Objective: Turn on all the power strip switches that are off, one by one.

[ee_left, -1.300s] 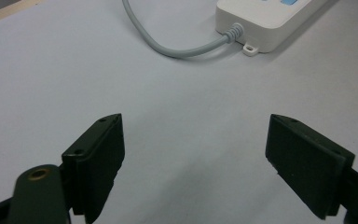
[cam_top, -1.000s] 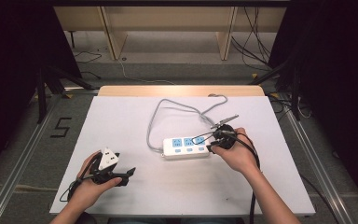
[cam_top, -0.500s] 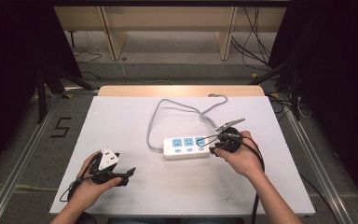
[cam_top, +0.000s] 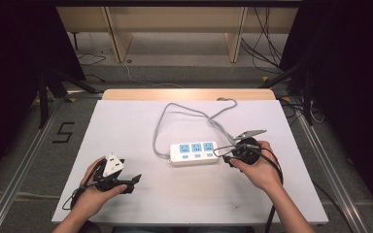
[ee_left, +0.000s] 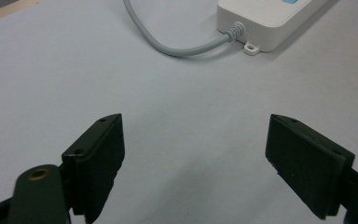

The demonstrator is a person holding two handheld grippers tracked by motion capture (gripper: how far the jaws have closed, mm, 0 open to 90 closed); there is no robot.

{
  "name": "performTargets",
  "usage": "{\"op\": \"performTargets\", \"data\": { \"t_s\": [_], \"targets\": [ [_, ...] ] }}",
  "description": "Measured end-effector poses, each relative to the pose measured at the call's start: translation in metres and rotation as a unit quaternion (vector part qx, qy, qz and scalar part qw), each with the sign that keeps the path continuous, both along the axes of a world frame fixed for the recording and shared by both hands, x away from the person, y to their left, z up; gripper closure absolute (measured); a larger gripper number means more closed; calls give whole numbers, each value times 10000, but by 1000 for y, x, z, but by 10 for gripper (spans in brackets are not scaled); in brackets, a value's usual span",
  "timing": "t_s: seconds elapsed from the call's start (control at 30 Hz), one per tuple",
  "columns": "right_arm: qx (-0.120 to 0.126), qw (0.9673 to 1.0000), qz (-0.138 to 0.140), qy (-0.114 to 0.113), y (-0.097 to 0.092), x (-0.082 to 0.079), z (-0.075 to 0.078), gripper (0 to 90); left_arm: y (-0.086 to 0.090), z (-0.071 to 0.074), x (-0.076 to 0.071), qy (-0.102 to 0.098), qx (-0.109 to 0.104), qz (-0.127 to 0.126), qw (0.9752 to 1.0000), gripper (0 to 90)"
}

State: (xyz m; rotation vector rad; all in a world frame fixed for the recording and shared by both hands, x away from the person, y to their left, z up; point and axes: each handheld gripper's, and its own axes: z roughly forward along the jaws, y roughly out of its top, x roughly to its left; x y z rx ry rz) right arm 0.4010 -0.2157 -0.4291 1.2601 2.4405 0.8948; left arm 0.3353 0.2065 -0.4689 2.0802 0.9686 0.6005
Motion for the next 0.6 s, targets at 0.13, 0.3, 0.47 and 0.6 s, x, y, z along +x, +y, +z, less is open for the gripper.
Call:
{"op": "performTargets", "data": {
  "t_s": [0.13,0.3,0.47,0.6],
  "targets": [
    [49,9999,16,-95,-4,-5,-4,512,0,0,0,9,6,3,10000,192],
    [115,9997,-3,-220,-10,-11,-11,497,0,0,0,20,10,7,10000,192],
    [189,9987,-151,-460,-18,-21,-17,445,0,0,0,48,34,12,10000,192],
    [296,9979,-226,-537,-23,-29,-24,423,0,-1,1,49,43,18,10000,191]
  ]
}}
